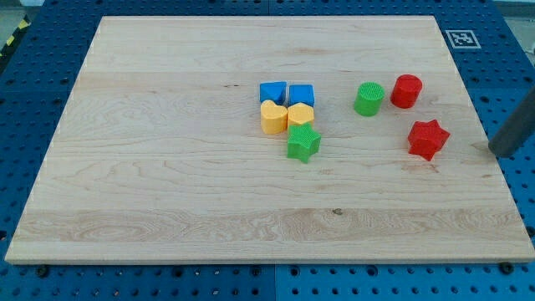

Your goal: Move red star towards green star

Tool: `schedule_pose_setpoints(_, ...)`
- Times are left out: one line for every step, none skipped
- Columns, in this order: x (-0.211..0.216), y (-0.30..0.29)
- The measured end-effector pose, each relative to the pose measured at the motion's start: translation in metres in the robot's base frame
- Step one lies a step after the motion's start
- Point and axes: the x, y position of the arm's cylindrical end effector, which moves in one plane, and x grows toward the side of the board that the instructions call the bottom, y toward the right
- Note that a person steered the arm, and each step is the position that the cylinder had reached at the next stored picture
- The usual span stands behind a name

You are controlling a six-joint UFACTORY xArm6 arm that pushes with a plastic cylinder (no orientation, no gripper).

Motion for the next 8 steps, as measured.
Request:
schedule_pose_setpoints(0.000, -0.034)
schedule_pose_setpoints(0.005, -0.064)
schedule_pose_setpoints(0.028, -0.080)
schedule_pose_setpoints(0.037, -0.068)
schedule_pose_setpoints(0.012, -0.002)
schedule_pose_setpoints(-0.031, 0.036)
schedule_pose_setpoints(-0.037, -0.008)
schedule_pose_setpoints(-0.028, -0.047)
